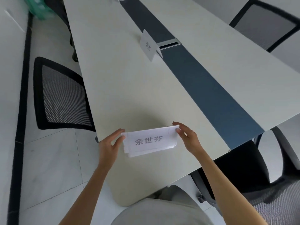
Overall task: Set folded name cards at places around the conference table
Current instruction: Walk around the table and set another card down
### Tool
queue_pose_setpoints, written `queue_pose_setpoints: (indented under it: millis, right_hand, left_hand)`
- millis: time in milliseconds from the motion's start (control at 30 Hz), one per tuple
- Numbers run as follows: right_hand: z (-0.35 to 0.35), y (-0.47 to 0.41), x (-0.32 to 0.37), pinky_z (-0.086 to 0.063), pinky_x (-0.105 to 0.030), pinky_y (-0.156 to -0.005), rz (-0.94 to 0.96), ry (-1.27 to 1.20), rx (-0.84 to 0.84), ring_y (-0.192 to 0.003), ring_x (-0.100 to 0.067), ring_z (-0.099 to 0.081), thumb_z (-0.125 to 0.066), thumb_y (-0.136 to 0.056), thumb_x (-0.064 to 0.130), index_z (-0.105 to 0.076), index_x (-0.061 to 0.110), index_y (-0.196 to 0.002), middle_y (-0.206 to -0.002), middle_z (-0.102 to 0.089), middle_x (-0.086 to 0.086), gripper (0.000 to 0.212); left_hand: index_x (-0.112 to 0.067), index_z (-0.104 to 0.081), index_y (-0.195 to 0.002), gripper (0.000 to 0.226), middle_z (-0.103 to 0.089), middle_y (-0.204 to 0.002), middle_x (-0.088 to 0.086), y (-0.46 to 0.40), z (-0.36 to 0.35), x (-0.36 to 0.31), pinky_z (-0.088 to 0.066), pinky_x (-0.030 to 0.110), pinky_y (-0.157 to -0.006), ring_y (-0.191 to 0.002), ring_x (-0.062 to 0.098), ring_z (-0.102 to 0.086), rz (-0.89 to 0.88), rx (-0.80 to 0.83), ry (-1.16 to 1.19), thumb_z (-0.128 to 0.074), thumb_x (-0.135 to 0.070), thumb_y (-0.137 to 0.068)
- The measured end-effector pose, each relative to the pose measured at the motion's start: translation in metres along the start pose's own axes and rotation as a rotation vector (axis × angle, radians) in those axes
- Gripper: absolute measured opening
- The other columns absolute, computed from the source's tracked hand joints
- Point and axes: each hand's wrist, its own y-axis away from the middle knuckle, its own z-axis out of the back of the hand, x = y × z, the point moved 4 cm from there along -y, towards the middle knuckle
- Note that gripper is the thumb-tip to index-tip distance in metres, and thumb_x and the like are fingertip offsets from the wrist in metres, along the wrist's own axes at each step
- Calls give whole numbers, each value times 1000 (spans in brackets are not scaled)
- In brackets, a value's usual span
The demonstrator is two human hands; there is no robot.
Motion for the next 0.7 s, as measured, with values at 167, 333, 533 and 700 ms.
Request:
queue_pose_setpoints:
  millis: [167, 333, 533, 700]
  right_hand:
    - [58, -13, 35, -37, -5, -88, 66, -102, -95, -100, 11, -54, -44, -95, 27, -60, 41, -96, -100, -63, 25, 21]
    - [134, -52, 33, -43, -19, -91, 106, -106, -170, -107, -9, -57, -39, -96, 26, -63, 26, -104, -107, -66, 5, 25]
    - [197, -116, -30, -39, -29, -91, -79, -111, -243, -114, -20, -52, -42, -95, 27, -60, 24, -115, -118, -61, -2, 27]
    - [212, -154, -66, -36, -26, -86, -194, -127, -223, -114, -23, -51, -38, -95, 25, -56, 25, -120, -123, -58, -5, 31]
  left_hand:
    - [-11, -66, -105, 24, -67, -103, -7, -37, -14, -65, -45, 10, -89, -97, -7, -60, -153, 14, 117, -59, -19, -83]
    - [-10, -67, -104, 22, -66, -104, -7, -85, -80, -121, -41, 3, -86, -92, -10, -60, -180, 45, 149, -61, -15, -83]
    - [-1, -67, -101, 23, -70, -105, 16, -124, -181, -139, -38, 4, -74, -96, 19, -65, -88, 110, 20, -62, -11, -81]
    - [-1, -67, -102, 25, -69, -109, 17, -136, -234, -133, -43, 21, -86, -102, 27, -65, 24, 182, -35, -62, -14, -81]
